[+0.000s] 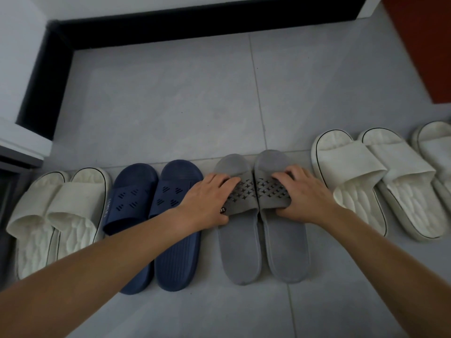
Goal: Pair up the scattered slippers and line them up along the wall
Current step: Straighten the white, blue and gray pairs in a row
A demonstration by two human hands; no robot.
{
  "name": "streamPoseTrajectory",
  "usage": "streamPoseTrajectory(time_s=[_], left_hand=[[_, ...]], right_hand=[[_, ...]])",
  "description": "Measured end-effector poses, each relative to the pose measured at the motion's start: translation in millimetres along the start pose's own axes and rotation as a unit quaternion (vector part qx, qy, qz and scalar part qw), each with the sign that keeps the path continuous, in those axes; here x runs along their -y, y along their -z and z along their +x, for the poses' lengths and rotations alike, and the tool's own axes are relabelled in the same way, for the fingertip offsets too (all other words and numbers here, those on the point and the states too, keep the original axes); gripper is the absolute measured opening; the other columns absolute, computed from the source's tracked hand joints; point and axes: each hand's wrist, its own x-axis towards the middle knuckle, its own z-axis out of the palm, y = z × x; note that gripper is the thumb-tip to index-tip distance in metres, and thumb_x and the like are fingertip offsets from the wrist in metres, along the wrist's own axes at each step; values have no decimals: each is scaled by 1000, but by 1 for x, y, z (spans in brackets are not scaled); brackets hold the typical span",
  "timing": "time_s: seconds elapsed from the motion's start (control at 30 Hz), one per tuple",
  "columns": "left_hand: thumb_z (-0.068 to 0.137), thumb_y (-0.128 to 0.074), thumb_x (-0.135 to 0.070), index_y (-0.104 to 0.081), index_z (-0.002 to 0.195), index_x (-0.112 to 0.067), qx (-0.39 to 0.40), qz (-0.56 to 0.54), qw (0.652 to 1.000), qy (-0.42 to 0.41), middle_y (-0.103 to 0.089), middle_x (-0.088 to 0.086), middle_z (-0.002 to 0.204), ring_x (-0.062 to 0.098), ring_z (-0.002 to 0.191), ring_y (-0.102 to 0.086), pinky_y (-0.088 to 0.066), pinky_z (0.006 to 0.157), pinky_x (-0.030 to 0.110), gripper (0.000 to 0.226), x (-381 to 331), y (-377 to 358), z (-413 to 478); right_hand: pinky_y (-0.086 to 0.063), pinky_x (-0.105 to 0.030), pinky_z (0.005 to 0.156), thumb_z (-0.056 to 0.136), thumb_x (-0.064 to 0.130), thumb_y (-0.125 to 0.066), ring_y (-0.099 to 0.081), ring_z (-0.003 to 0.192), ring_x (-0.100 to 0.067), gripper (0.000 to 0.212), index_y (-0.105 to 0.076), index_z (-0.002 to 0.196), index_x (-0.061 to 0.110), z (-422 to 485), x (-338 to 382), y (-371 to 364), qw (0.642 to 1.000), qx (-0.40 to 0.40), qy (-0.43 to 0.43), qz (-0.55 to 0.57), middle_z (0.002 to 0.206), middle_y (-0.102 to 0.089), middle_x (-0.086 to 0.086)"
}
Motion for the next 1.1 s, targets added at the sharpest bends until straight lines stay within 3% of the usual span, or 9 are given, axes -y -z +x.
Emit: streamPoseTrajectory(time_s=[0.57, 0.77, 0.87, 0.97, 1.03, 1.1], left_hand=[[72, -68, -32, -17, 147, -23, 18, -9, 1000, 9, -31, -1, 144, 19, 131, -30, -40, 103, 35, 91, 6, 4, -5], [68, -63, -67, -16, 148, -23, 14, -7, 1000, 0, -22, 1, 151, 22, 139, -21, -23, 114, 39, 103, -18, 12, 2], [72, -56, -69, -17, 147, -23, -13, -18, 998, -63, -15, 1, 155, 23, 143, -13, -14, 118, 41, 96, -59, 12, 13], [76, -65, -52, -31, 141, -16, -2, -13, 982, -186, -27, 10, 150, 28, 140, -19, -16, 117, 45, 82, -117, 4, 19], [74, -70, -43, -39, 135, -8, 11, -14, 972, -236, -37, 17, 143, 30, 136, -26, -20, 114, 46, 77, -148, -3, 18], [75, -68, -43, -41, 133, -5, 1, -1, 975, -222, -38, 18, 142, 31, 135, -26, -21, 113, 46, 74, -153, -5, 19]], right_hand=[[-43, -39, 97, 61, 55, -66, -39, 123, -24, 86, -33, 137, 30, 1, 7, 2, 1000, 7, 14, 4, 130, -34, -2], [-40, -41, 100, 56, 70, -65, -38, 128, -29, 107, -15, 143, 34, -7, -7, 16, 999, 47, -4, -2, 144, -17, -3], [-42, -42, 98, 50, 75, -63, -40, 130, -29, 114, -11, 144, 37, -31, -27, 16, 998, 7, -29, 52, 150, -11, 0], [-47, -38, 88, 56, 60, -76, -53, 120, -29, 106, -24, 145, 32, -60, -47, 2, 995, -34, -46, 76, 147, -23, -3], [-48, -39, 86, 66, 37, -78, -57, 115, -29, 100, -17, 146, 35, -70, -53, -9, 995, -11, -41, 90, 144, -29, -3], [-49, -42, 87, 75, 22, -71, -59, 110, -28, 98, -5, 148, 33, -67, -52, -17, 991, 6, -45, 123, 139, -41, -6]])
